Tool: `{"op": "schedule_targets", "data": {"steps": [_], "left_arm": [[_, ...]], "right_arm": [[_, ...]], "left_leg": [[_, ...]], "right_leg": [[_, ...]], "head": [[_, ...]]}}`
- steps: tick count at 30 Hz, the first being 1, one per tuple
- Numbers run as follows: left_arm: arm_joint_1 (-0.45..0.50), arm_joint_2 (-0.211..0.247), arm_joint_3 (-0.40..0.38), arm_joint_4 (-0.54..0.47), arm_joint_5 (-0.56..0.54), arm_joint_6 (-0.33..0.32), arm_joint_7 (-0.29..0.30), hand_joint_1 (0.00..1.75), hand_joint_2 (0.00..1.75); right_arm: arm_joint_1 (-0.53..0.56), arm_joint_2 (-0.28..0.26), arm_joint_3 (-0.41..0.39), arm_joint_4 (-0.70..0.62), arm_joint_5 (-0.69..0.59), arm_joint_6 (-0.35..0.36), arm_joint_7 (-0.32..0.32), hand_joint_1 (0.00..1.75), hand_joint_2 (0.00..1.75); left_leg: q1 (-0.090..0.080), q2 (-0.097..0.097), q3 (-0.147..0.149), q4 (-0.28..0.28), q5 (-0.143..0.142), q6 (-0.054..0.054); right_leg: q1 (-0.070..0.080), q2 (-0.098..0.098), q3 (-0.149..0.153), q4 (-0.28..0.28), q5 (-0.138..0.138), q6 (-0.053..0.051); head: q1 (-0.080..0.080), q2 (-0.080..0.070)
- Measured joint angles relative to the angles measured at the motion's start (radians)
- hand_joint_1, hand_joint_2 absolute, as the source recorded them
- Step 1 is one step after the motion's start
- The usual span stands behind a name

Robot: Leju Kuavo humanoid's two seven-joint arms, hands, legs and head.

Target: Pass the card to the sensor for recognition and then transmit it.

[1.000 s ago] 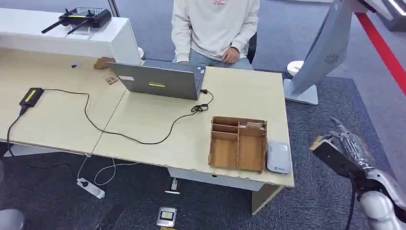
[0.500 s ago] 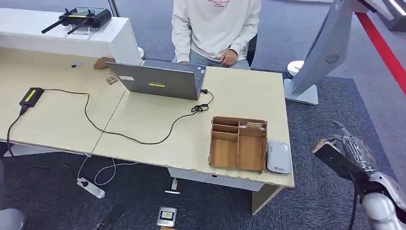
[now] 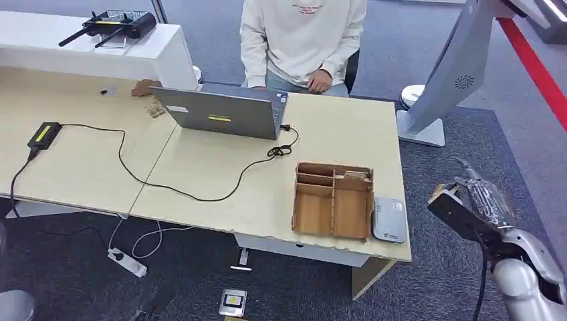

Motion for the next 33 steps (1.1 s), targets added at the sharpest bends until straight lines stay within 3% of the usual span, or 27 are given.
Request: {"op": "schedule_targets", "data": {"steps": [9,21,33], "left_arm": [[-0.001,0.021,0.002,-0.008,-0.019,-0.037,0.0,0.0,1.75],[0.015,0.06,0.008,-0.068,-0.05,-0.049,0.058,0.0,1.75],[0.023,0.069,0.031,-0.092,-0.094,-0.049,0.068,0.0,1.75]], "right_arm": [[-0.047,0.047,0.052,0.037,0.006,-0.002,-0.019,1.75,1.75],[-0.111,0.098,0.133,0.087,-0.002,0.013,-0.04,1.75,1.75],[-0.107,0.103,0.161,0.111,-0.008,0.0,-0.029,1.75,1.75]], "left_leg": [[0.0,0.0,0.0,0.0,0.0,0.0],[0.0,0.0,-0.001,0.0,0.0,0.0],[0.0,0.0,0.0,0.0,0.0,0.0]], "right_leg": [[0.0,0.0,-0.001,0.0,0.0,0.0],[0.0,0.0,-0.001,0.0,0.0,0.0],[0.0,0.0,-0.001,0.0,0.0,0.0]], "head": [[0.0,0.0],[0.0,0.0],[0.0,0.0]]}}
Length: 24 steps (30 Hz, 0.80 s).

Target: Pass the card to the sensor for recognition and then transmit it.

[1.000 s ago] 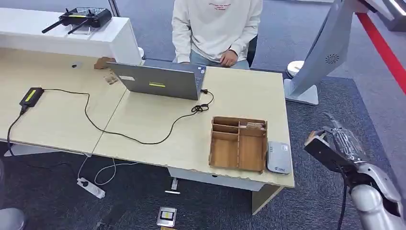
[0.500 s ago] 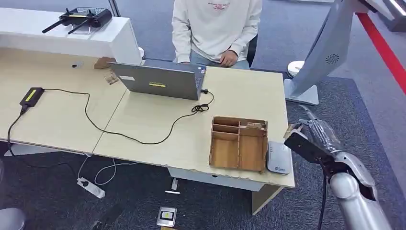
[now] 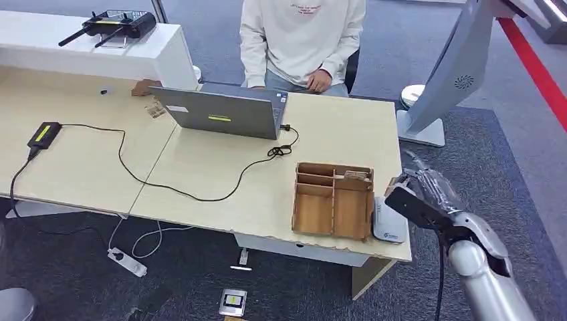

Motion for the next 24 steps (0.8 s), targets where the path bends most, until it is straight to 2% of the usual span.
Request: {"op": "schedule_targets", "data": {"steps": [10,24], "left_arm": [[0.007,-0.006,0.027,0.0,-0.007,0.002,-0.036,0.0,1.75],[0.007,-0.015,0.052,0.005,-0.015,0.002,-0.049,0.0,1.75]], "right_arm": [[0.035,-0.016,0.004,0.008,-0.003,-0.012,0.011,1.75,1.75],[0.051,-0.038,0.005,-0.011,-0.011,-0.004,0.024,1.75,1.75]], "left_leg": [[0.0,0.0,0.0,0.0,0.0,0.0],[0.0,0.0,0.0,0.0,0.0,0.0]], "right_leg": [[0.0,0.0,0.0,0.0,0.0,0.0],[0.0,0.0,0.0,0.0,0.0,0.0]], "head": [[0.0,0.0],[0.0,0.0]]}}
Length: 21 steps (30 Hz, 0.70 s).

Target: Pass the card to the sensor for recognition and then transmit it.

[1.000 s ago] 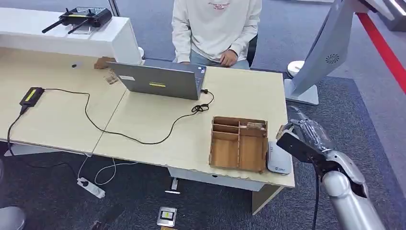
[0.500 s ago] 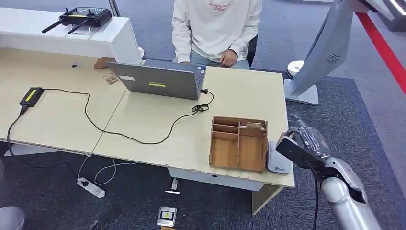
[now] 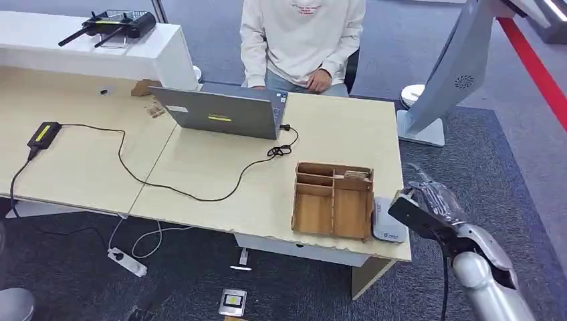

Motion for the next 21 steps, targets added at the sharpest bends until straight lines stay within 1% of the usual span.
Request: {"op": "schedule_targets", "data": {"steps": [21], "left_arm": [[0.0,-0.005,0.01,0.002,-0.022,0.005,-0.002,0.0,1.75]], "right_arm": [[0.008,-0.008,0.0,-0.025,0.008,0.028,0.014,1.75,1.75]], "left_leg": [[0.0,0.0,0.0,0.0,0.0,0.0]], "right_leg": [[0.0,0.0,0.0,0.0,0.0,0.0]], "head": [[0.0,0.0]]}}
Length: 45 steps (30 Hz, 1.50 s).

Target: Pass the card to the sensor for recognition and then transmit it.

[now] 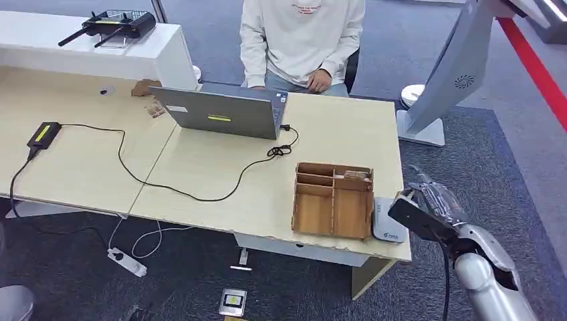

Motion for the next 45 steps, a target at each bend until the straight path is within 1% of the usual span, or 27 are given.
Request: {"op": "schedule_targets", "data": {"steps": [15,18,25,34,38,40,45], "left_arm": [[0.002,-0.001,0.014,0.0,-0.029,0.004,0.001,0.0,1.75],[0.003,-0.004,0.015,0.0,-0.029,0.022,0.002,0.0,1.75],[0.006,-0.018,0.015,0.0,-0.03,0.03,0.003,0.0,1.75],[0.007,-0.026,0.018,0.0,-0.036,0.036,-0.002,0.0,1.75],[0.007,-0.037,0.023,-0.001,-0.056,0.075,0.027,0.0,1.75],[0.009,-0.043,0.025,-0.005,-0.063,0.08,0.043,0.0,1.75],[0.014,-0.048,0.035,-0.011,-0.069,0.084,0.056,0.0,1.75]], "right_arm": [[-0.013,-0.01,0.0,0.0,0.011,0.042,0.018,1.75,1.75],[-0.012,-0.017,0.0,0.002,0.003,0.047,0.018,1.75,1.75],[-0.009,-0.024,0.0,0.011,0.001,0.049,0.018,1.75,1.75],[-0.01,-0.027,0.005,0.026,0.002,0.05,0.015,1.75,1.75],[-0.009,-0.031,0.012,0.039,0.001,0.05,0.015,1.75,1.75],[-0.009,-0.034,0.014,0.045,0.001,0.05,0.015,1.75,1.75],[-0.002,-0.039,0.014,0.055,0.001,0.05,0.015,1.75,1.75]], "left_leg": [[0.0,0.0,0.0,0.0,0.0,0.0],[0.0,0.0,0.0,0.0,0.0,0.0],[0.0,0.0,0.0,0.0,0.0,0.0],[0.0,0.0,0.0,0.0,0.0,0.0],[0.0,0.0,0.0,0.0,0.0,0.0],[0.0,0.0,0.0,0.0,0.0,0.0],[0.0,0.0,0.0,0.0,0.0,0.0]], "right_leg": [[0.0,0.0,0.0,0.0,0.0,0.0],[0.0,0.0,0.0,0.0,0.0,0.0],[0.0,0.0,0.0,0.0,0.0,0.0],[0.0,0.0,0.0,0.0,0.0,0.0],[0.0,0.0,0.0,0.0,0.0,0.0],[0.0,0.0,0.0,0.0,0.0,0.0],[0.0,0.0,0.0,0.0,0.0,0.0]], "head": [[0.0,0.0],[0.0,0.0],[0.0,0.0],[0.0,0.0],[0.0,0.0],[0.0,0.0],[0.0,0.0]]}}
